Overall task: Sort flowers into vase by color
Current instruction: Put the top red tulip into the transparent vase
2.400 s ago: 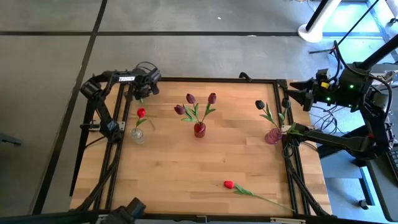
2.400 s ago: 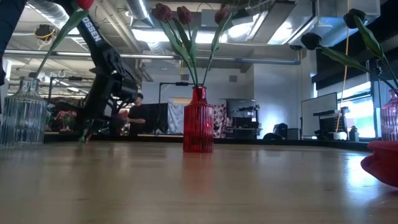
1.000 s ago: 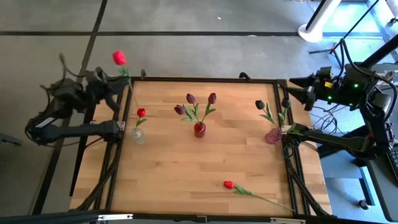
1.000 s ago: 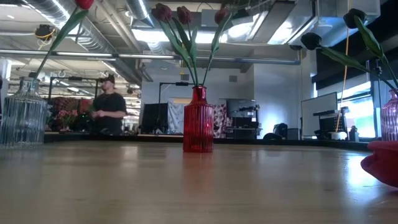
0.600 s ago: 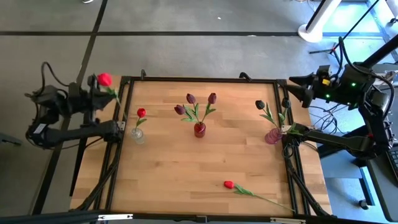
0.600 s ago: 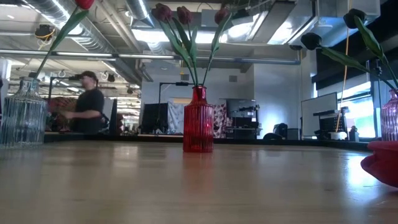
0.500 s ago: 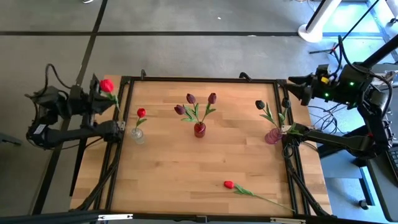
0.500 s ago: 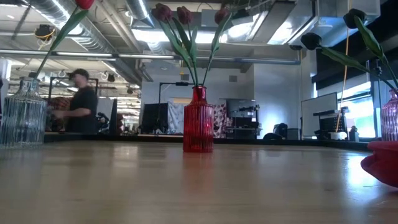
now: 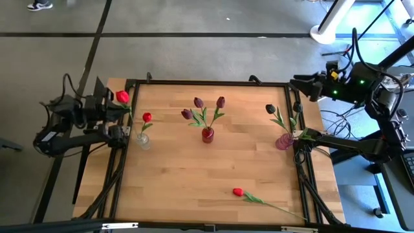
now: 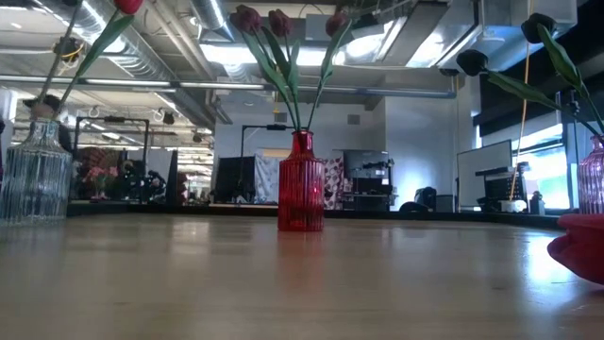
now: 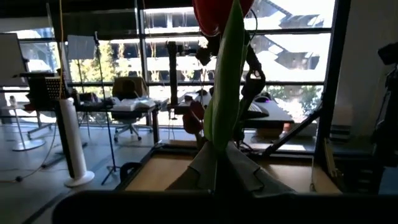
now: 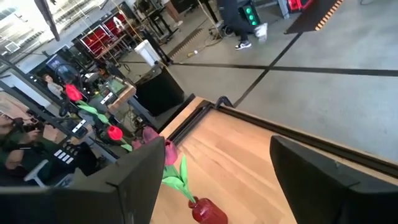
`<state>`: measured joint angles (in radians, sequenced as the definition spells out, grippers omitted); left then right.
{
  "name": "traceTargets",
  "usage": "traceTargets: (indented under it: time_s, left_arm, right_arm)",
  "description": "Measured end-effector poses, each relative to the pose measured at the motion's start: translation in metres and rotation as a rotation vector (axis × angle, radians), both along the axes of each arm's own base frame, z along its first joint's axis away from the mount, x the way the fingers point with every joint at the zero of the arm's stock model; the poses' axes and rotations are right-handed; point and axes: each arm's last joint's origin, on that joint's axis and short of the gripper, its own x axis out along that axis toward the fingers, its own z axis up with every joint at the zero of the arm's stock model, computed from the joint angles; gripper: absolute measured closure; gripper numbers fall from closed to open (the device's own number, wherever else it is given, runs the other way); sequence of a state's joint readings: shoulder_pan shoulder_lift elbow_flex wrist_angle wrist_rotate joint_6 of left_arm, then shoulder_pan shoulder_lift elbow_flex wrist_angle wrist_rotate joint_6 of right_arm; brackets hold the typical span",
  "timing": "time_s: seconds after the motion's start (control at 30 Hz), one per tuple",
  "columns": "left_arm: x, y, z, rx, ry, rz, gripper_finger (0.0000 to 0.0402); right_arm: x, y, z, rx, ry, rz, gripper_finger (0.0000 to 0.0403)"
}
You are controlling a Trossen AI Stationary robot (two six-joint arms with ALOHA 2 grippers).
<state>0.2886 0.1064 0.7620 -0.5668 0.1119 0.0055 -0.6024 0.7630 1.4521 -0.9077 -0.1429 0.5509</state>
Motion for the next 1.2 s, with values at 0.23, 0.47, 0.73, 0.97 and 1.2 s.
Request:
traceTargets:
  time_s: [0.23,0.47,0.73,0.97,1.2]
  left_arm:
    - [-0.004,-0.001,-0.016,0.001,0.008,0.011,0.0401]
    - [0.004,0.003,-0.032,0.022,0.008,0.061,0.0401]
    - [0.002,0.002,-0.021,0.082,-0.088,0.063,0.0401]
    - [0.003,0.002,-0.030,-0.016,-0.013,0.037,0.0401]
    - [-0.001,0.000,-0.025,-0.009,-0.026,0.016,0.0401]
  right_arm:
    - [0.000,0.000,0.000,0.017,-0.011,-0.009,0.0114]
    - [0.006,-0.004,0.003,0.034,-0.045,-0.010,0.0114]
    - [0.013,-0.009,0.002,0.042,-0.034,-0.005,0.0114]
    - [0.015,-0.010,0.002,0.047,-0.027,-0.005,0.0114]
    - [0.015,-0.010,0.001,0.048,-0.019,-0.004,0.0114]
